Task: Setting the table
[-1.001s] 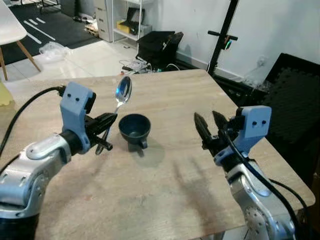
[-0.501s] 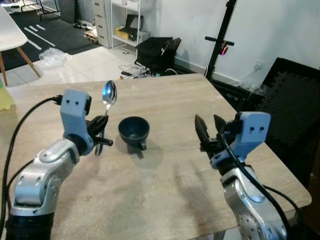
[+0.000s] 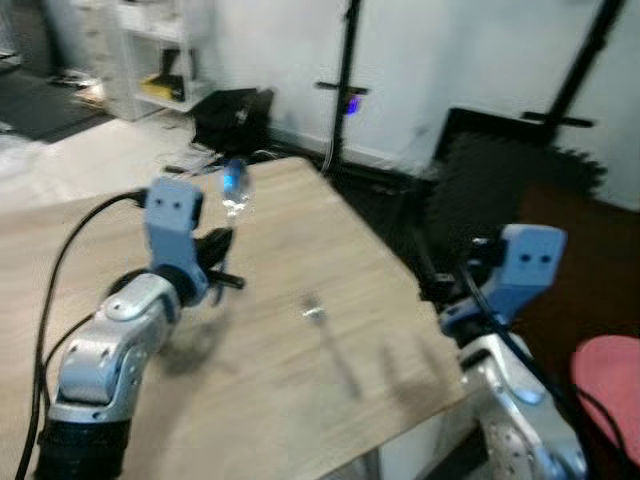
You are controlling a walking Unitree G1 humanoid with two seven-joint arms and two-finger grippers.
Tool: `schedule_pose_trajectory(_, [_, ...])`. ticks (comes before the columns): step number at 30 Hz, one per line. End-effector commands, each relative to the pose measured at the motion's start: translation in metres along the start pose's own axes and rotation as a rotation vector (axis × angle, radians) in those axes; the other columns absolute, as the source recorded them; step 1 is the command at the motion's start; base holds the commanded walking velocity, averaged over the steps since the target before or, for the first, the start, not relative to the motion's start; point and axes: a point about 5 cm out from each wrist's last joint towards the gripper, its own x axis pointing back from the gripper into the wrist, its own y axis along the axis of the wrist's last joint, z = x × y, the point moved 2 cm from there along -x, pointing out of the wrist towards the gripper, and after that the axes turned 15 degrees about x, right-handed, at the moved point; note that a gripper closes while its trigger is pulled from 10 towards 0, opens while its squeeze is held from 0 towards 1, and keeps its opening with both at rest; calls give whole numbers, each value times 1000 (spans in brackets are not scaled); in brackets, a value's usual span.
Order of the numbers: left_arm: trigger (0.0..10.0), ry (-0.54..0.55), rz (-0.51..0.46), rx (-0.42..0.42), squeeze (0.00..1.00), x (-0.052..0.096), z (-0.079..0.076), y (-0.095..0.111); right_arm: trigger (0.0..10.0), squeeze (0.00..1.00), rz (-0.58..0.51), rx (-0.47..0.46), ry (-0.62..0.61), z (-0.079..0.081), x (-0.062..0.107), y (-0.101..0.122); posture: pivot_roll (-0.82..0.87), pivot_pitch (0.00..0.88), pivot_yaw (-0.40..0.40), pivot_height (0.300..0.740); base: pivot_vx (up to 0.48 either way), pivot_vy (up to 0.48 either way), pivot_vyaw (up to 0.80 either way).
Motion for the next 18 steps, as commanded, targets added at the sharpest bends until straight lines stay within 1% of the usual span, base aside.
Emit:
schedule_pose_trajectory(1, [10000, 17, 27, 0, 0, 0, 5, -8, 10000, 0, 8, -4, 1, 1, 1, -2, 70, 90, 29, 740, 352, -322, -800])
schedule_pose_trajectory(4, [10000, 2, 35, -6, 0, 0, 3, -9, 10000, 0, 6, -3, 0, 1, 1, -2, 70, 90, 29, 740, 314, -320, -669])
schedule_pose_trajectory(10, [10000, -46, 27, 0, 0, 1, -3, -9, 10000, 0, 6, 4, 10, 2, 1, -3, 70, 90, 29, 740, 0, 0, 0])
schedule_pose_trajectory(18, [10000, -71, 34, -7, 0, 2, -5, -11, 10000, 0, 9, 5, 15, 3, 1, -4, 74, 93, 25, 740, 0, 0, 0])
